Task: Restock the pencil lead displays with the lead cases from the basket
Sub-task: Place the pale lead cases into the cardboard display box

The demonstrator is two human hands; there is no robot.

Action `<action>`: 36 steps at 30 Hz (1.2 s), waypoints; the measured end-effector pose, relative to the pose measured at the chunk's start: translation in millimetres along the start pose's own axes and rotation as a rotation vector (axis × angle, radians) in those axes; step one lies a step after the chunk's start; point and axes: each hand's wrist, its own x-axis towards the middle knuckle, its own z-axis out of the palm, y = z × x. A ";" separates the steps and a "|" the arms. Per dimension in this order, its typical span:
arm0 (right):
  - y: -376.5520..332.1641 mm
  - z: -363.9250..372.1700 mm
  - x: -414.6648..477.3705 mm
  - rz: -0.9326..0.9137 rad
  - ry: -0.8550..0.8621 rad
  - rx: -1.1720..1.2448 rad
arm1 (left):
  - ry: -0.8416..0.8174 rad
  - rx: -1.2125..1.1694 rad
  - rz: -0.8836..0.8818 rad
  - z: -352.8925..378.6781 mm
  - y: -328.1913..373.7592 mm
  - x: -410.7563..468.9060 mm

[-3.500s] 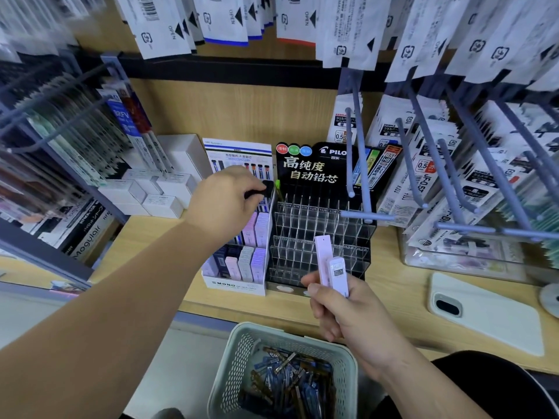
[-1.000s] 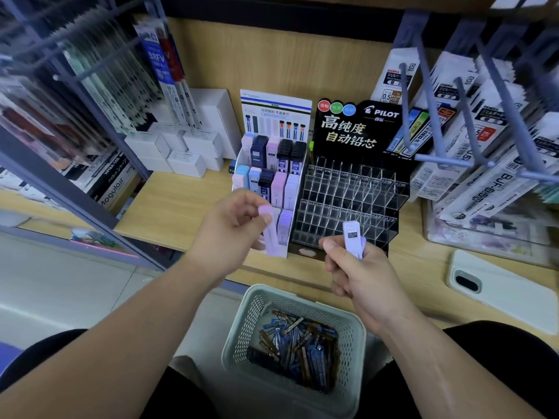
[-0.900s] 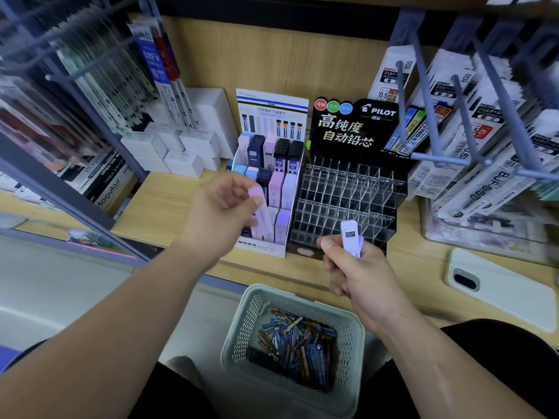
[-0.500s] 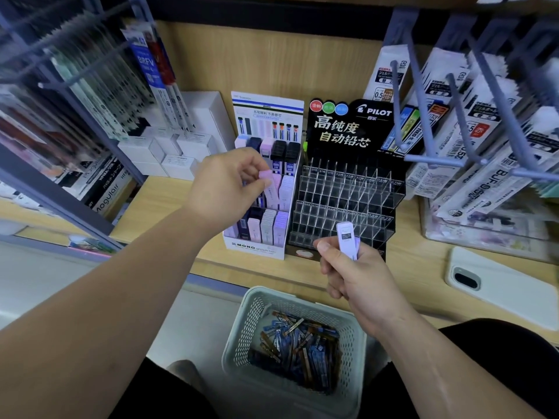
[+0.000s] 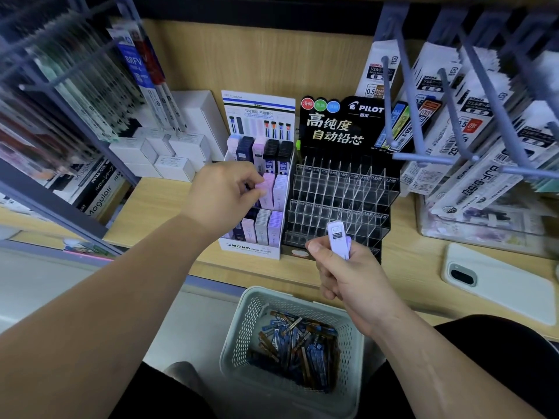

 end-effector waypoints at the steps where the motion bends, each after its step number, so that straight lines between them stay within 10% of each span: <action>1: -0.1 0.2 -0.1 0.001 0.002 0.002 | -0.006 0.006 0.019 0.1 0.0 0.8; 29: -0.1 -1.6 -0.8 0.007 -0.021 -0.013 | -0.017 0.224 0.198 13.9 -9.4 4.2; 36: -3.0 0.4 -2.1 0.018 -0.115 -0.037 | 0.004 -0.183 -0.196 9.1 43.0 -22.1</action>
